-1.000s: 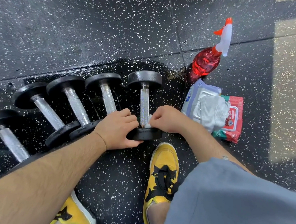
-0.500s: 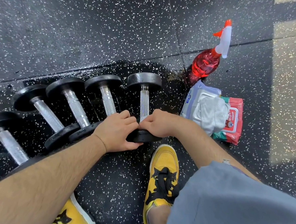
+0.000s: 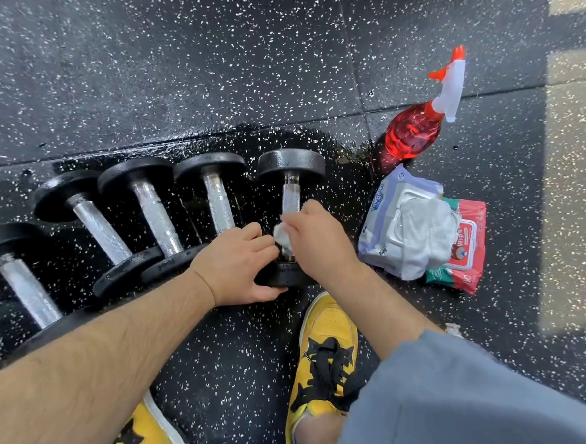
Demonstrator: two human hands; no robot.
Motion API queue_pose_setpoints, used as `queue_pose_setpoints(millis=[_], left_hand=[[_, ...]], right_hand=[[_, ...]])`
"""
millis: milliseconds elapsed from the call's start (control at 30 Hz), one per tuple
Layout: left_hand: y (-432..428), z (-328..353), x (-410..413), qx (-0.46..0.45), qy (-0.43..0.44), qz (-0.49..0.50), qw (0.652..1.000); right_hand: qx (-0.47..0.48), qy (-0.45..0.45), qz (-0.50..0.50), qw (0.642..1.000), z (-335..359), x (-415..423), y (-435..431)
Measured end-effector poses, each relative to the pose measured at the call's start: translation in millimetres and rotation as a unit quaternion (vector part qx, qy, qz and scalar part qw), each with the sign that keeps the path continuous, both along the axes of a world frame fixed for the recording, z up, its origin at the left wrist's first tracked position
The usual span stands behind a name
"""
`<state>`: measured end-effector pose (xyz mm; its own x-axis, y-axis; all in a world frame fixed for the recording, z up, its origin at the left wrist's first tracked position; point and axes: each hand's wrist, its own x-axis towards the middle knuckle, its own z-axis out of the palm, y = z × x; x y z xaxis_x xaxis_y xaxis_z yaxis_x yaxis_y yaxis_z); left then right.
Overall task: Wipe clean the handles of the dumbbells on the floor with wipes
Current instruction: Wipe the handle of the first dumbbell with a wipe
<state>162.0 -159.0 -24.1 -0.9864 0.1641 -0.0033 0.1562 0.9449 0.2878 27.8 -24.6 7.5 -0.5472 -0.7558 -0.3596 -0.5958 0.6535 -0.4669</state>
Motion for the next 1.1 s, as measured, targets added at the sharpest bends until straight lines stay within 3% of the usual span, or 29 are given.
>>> queue_pose_setpoints(millis=[167, 367, 567, 700, 800, 900, 1100], left_hand=[[0, 0, 1, -0.004, -0.003, 0.000, 1.000], [0, 2, 1, -0.009, 0.004, -0.004, 1.000], [1, 1, -1, -0.009, 0.014, -0.003, 1.000], [0, 3, 0, -0.011, 0.007, -0.006, 1.000], [0, 1, 1, -0.007, 0.008, -0.005, 1.000], [0, 0, 0, -0.008, 0.006, -0.009, 1.000], [1, 4, -1, -0.011, 0.012, -0.009, 1.000]], right_hand=[[-0.028, 0.017, 0.002, 0.999, -3, 3, 0], [-0.128, 0.045, -0.092, 0.986, -3, -10, 8], [-0.080, -0.010, -0.037, 0.996, -4, 10, 13], [-0.066, 0.003, -0.092, 0.994, -6, -5, 4], [-0.068, -0.045, -0.139, 0.987, -9, -5, 9], [-0.073, -0.086, -0.121, 0.986, -10, 5, 16], [-0.107, 0.015, -0.124, 0.986, -14, -12, -13]])
